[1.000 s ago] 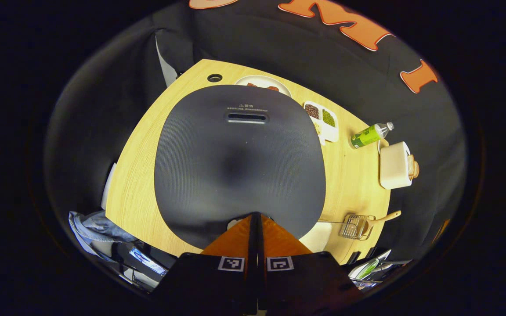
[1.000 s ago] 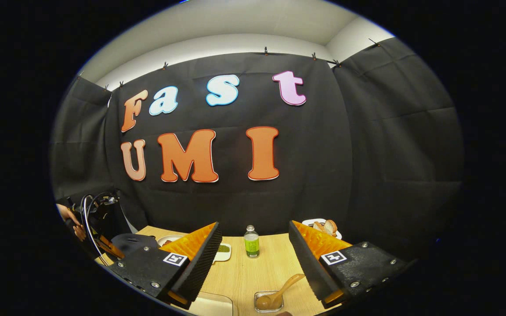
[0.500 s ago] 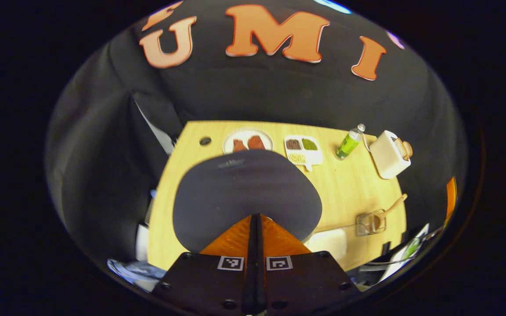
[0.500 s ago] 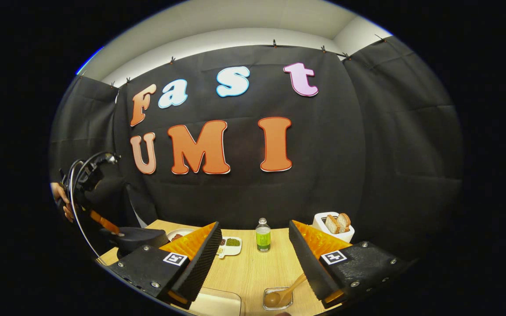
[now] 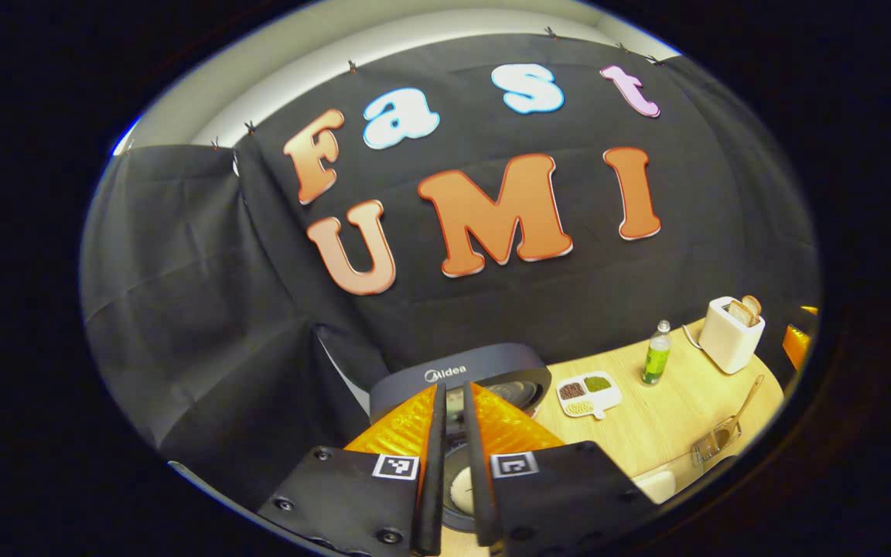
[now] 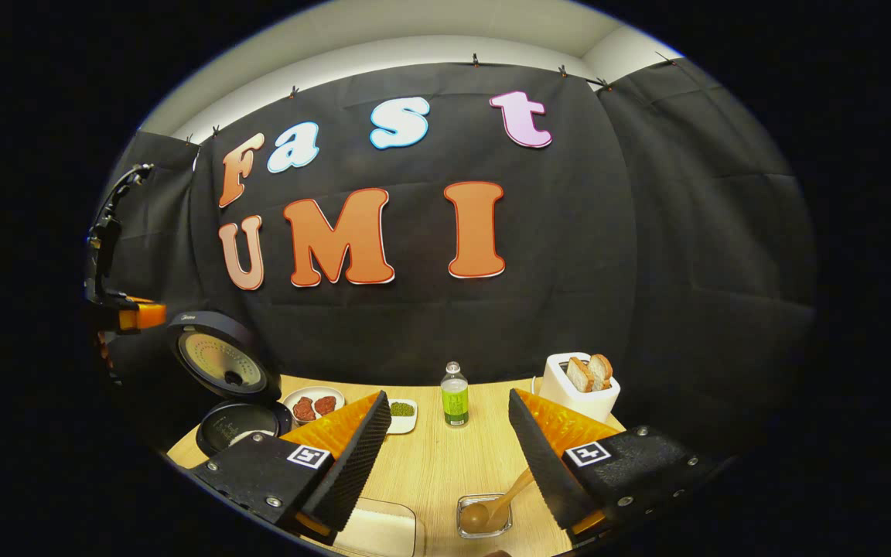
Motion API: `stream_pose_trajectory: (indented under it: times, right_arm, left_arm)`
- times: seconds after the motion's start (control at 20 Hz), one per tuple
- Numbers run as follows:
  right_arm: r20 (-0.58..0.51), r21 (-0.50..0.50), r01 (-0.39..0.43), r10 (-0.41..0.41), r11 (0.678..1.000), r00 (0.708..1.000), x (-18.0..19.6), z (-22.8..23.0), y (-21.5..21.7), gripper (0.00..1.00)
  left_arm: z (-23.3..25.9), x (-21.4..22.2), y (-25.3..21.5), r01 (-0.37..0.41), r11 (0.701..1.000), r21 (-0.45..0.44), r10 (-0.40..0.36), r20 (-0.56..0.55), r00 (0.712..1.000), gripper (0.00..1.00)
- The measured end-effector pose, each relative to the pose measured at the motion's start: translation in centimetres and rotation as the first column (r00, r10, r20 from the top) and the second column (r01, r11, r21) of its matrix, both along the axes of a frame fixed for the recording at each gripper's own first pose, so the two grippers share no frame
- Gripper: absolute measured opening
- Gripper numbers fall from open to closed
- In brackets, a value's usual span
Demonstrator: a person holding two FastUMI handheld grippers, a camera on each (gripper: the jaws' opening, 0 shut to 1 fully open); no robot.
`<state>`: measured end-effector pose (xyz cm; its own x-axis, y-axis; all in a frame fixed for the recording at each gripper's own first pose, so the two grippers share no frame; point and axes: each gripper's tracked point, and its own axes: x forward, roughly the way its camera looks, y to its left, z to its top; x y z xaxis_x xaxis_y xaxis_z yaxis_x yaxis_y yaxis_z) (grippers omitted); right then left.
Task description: Close the left gripper, press the button to open the rice cooker; take a wooden spoon from the chopstick holder with the right hand, scoop a spoonful of rice and pour it into the rice cooker, then put the wooden spoon back into the chopstick holder.
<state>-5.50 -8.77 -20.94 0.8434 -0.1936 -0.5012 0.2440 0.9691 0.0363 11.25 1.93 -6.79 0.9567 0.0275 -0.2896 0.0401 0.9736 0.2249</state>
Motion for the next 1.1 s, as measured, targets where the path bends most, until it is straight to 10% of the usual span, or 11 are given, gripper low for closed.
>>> stream_pose_trajectory:
  times: [0.35, 0.4, 0.6, 1.1]
  right_arm:
    - [-0.095, 0.050, 0.060, -0.055, 0.997, 0.994, -1.1, -4.6, -1.9, 0.95]
    - [-0.106, 0.059, 0.066, -0.059, 0.996, 0.993, -1.2, -5.1, -2.2, 0.95]
    - [-0.141, 0.075, 0.067, -0.056, 0.995, 0.988, -1.7, -6.8, -2.8, 0.94]
    - [-0.305, 0.067, 0.129, -0.103, 0.989, 0.947, -5.6, -14.1, -6.3, 0.95]
  left_arm:
    - [1.8, -5.3, -4.3, 0.020, 0.999, -0.041, -0.012, 0.192, 0.981, 0.81]
    - [1.7, -5.9, -5.2, 0.030, 0.998, -0.058, -0.018, 0.203, 0.979, 0.73]
    - [0.9, -7.9, -7.7, 0.062, 0.991, -0.116, -0.037, 0.202, 0.979, 1.00]
    - [1.2, -10.5, -8.1, -0.017, 0.995, -0.102, 0.042, 0.251, 0.967, 1.00]
